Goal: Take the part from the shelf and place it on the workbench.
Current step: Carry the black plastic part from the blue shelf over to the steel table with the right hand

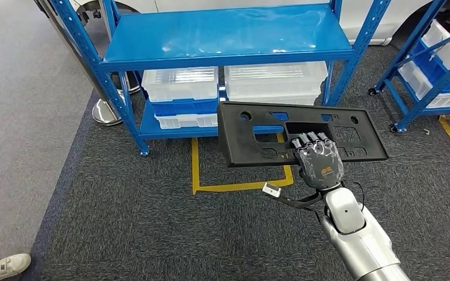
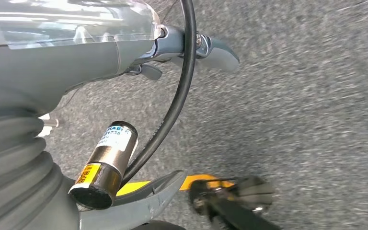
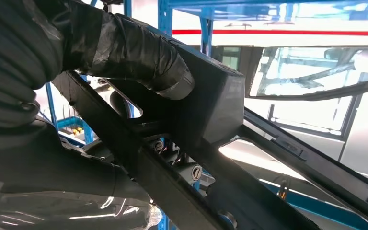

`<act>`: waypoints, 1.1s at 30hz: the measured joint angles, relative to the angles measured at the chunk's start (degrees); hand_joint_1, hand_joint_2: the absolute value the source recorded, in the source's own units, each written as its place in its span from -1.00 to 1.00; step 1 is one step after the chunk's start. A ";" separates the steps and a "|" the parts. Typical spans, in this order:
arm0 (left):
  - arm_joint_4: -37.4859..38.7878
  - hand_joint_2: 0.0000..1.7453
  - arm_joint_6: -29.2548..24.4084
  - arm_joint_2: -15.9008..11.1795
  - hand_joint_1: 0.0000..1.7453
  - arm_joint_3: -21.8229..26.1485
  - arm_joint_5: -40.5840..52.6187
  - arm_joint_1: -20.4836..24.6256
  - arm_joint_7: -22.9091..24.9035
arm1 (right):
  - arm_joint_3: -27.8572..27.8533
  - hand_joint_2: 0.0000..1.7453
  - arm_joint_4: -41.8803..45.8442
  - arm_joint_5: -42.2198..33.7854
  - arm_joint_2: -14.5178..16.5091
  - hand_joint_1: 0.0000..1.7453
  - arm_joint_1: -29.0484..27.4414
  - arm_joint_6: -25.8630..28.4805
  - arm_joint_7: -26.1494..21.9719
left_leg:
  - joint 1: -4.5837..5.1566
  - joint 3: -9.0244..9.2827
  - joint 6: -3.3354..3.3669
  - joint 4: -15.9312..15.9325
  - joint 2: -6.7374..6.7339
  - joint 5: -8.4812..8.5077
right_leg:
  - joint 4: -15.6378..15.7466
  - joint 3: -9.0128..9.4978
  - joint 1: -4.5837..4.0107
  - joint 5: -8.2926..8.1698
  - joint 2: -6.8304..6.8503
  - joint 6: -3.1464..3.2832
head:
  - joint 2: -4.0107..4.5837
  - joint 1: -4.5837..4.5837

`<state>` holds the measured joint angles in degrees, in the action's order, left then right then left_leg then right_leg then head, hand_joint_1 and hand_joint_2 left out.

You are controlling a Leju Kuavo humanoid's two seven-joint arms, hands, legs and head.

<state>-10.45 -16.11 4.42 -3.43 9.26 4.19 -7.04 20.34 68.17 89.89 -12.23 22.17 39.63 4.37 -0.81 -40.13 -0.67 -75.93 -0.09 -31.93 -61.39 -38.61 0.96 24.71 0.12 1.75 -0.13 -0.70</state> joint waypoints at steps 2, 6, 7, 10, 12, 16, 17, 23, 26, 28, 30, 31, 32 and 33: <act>-0.02 1.00 0.00 -0.04 -1.00 0.00 0.07 0.20 -0.03 | -0.09 1.00 0.02 0.00 0.01 0.98 -0.02 0.01 -0.02 | 0.53 5.81 1.22 5.91 0.07 2.34 | 0.01 -1.35 -0.30 -1.31 -0.02 -0.09 | 0.00 0.01; -0.07 1.00 0.00 -0.13 -1.00 0.00 0.39 0.60 -0.18 | -0.43 1.00 0.15 -0.01 0.03 0.98 -0.02 0.02 0.00 | 1.52 13.96 2.56 18.64 0.13 0.27 | 1.14 -1.88 -0.09 -4.14 0.17 -1.16 | 0.00 0.03; -0.07 1.00 0.00 -0.08 -1.00 0.00 0.41 0.64 -0.17 | -0.49 1.00 0.15 -0.04 0.01 0.98 -0.08 0.02 0.00 | 1.42 13.72 2.76 19.19 0.05 1.18 | 1.76 -1.91 -0.02 -4.83 0.14 -1.50 | 0.00 0.03; -0.07 1.00 -0.02 0.11 -1.00 0.01 0.48 0.71 -0.07 | -0.87 1.00 0.15 -0.44 -0.05 0.98 -0.47 0.02 -0.37 | 0.95 12.11 3.78 20.90 -0.49 4.53 | -0.59 -2.98 -0.07 -0.14 -0.13 -2.18 | 0.00 0.01; -0.07 1.00 -0.04 0.15 -1.00 0.02 0.54 0.51 0.03 | -1.29 1.00 0.14 -0.66 -0.09 0.98 -0.78 0.03 -0.57 | 1.03 9.98 4.06 20.84 -0.62 6.21 | -7.19 -3.90 0.07 6.15 -0.14 -2.53 | 0.00 0.01; -0.07 1.00 -0.02 0.33 -1.00 0.02 0.87 0.23 0.05 | -1.74 1.00 0.13 -0.69 -0.10 0.98 -1.48 0.04 -0.60 | 0.85 4.95 3.49 19.41 -0.69 9.00 | -14.18 -1.56 0.54 2.81 -0.12 -3.32 | 0.00 0.02; -0.07 1.00 -0.02 0.36 -1.00 0.02 0.94 0.25 0.05 | -1.84 1.00 0.15 -0.69 -0.10 0.98 -1.54 0.04 -0.66 | 0.78 3.68 3.18 18.69 -0.69 9.52 | -11.74 1.15 0.72 2.02 -0.12 -3.46 | 0.00 0.02; -0.08 1.00 0.01 0.32 -1.00 0.02 1.42 0.11 0.11 | -2.53 1.00 0.68 -0.67 0.03 0.98 -1.73 0.07 -0.91 | 0.85 -0.29 1.23 17.02 -0.47 12.38 | 2.46 9.36 0.38 6.51 -0.02 -1.93 | 0.00 0.09; -0.07 1.00 0.10 0.27 -1.00 0.02 1.71 -0.19 -0.05 | -2.77 1.00 0.69 -0.69 0.15 0.98 -2.19 0.08 -1.16 | 0.43 -2.12 0.36 11.26 -0.31 5.26 | 2.44 7.22 0.52 4.38 0.31 -0.64 | 0.00 0.15; -0.07 1.00 0.15 0.28 -1.00 0.02 2.03 -0.14 -0.46 | -2.90 1.00 0.75 -0.71 0.23 0.98 -2.25 0.09 -1.34 | 0.28 -3.17 0.03 3.70 -0.31 0.46 | 2.35 5.36 0.34 2.87 0.32 -0.43 | 0.00 0.22; -0.07 1.00 0.15 0.28 -1.00 0.02 2.23 0.06 -0.72 | -2.98 1.00 0.76 -0.71 0.27 0.98 -2.34 0.09 -1.45 | 0.24 -2.05 0.12 -0.06 -0.29 1.38 | 2.17 3.38 0.18 1.41 0.34 -0.48 | 0.00 0.23; -0.07 1.00 0.15 0.28 -1.00 0.02 2.26 0.12 -0.75 | -3.02 1.00 0.77 -0.71 0.27 0.98 -2.40 0.09 -1.49 | 0.26 -0.13 0.34 0.88 -0.27 3.10 | 2.06 2.46 0.12 0.73 0.32 -0.55 | 0.00 0.22; -0.07 1.00 0.16 0.27 -1.00 0.02 2.29 0.17 -0.78 | -3.05 1.00 0.79 -0.71 0.28 0.98 -2.45 0.09 -1.51 | 0.35 2.83 0.73 3.79 -0.20 4.29 | 1.98 1.67 0.08 0.10 0.26 -0.65 | 0.00 0.24; -0.11 1.00 0.16 0.23 -1.00 0.02 2.33 0.25 -0.80 | -3.09 1.00 0.87 -0.71 0.31 0.98 -2.50 0.09 -1.51 | 0.51 6.60 1.22 8.17 -0.12 4.13 | 1.91 1.06 0.00 -0.45 0.19 -0.83 | 0.00 0.23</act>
<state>-10.56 -15.95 4.64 -3.41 11.59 4.44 -7.84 17.25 69.05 89.18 -11.92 19.68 39.72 2.86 -0.30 -33.53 0.55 -67.76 -0.21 -27.80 -59.48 -37.54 0.96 24.26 0.32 0.91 -0.13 -0.46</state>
